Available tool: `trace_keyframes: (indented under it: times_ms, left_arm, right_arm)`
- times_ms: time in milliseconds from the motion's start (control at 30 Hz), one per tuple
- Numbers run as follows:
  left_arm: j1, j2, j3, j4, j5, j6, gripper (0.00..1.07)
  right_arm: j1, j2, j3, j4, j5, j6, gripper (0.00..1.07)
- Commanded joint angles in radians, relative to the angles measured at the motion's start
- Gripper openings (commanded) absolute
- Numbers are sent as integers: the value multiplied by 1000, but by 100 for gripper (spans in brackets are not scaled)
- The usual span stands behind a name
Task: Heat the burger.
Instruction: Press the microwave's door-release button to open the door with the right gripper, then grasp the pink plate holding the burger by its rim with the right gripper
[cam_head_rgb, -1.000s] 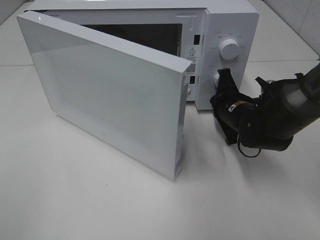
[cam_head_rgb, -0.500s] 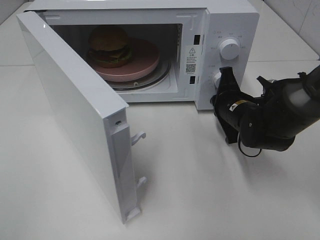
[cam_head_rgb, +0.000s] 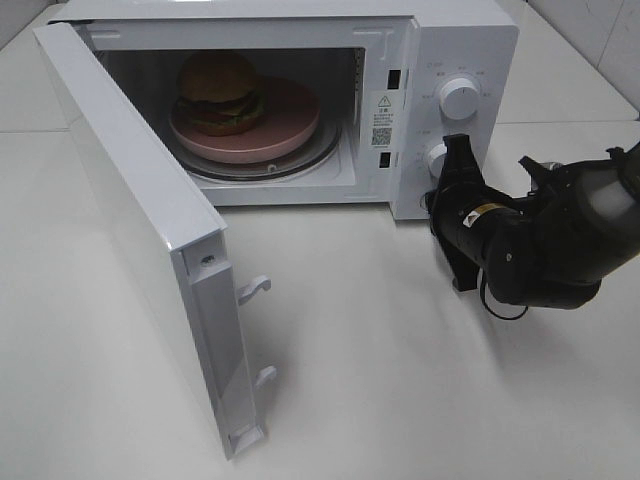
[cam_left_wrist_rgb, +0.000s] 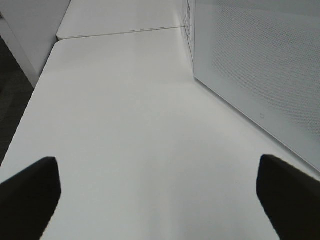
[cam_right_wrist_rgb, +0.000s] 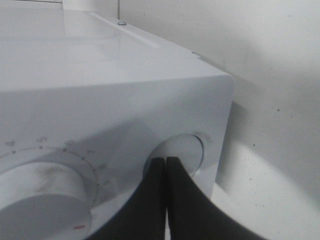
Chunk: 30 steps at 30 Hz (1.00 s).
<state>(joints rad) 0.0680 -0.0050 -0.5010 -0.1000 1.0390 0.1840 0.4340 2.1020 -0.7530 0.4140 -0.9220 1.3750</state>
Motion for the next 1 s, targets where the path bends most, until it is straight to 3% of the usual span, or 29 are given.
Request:
trace_keyframes:
  times_ms: [33, 300, 633, 700, 900, 967, 1000]
  left_arm:
    - [0, -21, 3, -6, -3, -3, 101]
    - [0, -21, 3, -6, -3, -3, 101]
    - [0, -21, 3, -6, -3, -3, 101]
    - [0, -21, 3, -6, -3, -3, 101]
    - [0, -21, 3, -6, -3, -3, 101]
    - [0, -21, 3, -6, -3, -3, 101]
    - [0, -21, 3, -6, -3, -3, 101]
  right_arm:
    - [9, -22, 32, -31, -39, 49, 0]
    - [12, -39, 67, -33, -44, 49, 0]
    - [12, -127, 188, -30, -54, -4, 0]
    - [12, -191, 249, -32, -42, -103, 0]
    - [12, -280, 298, -32, 40, -307, 0]
    - [12, -386, 319, -23, 223, -546, 0]
    - [12, -386, 319, -23, 223, -546, 0]
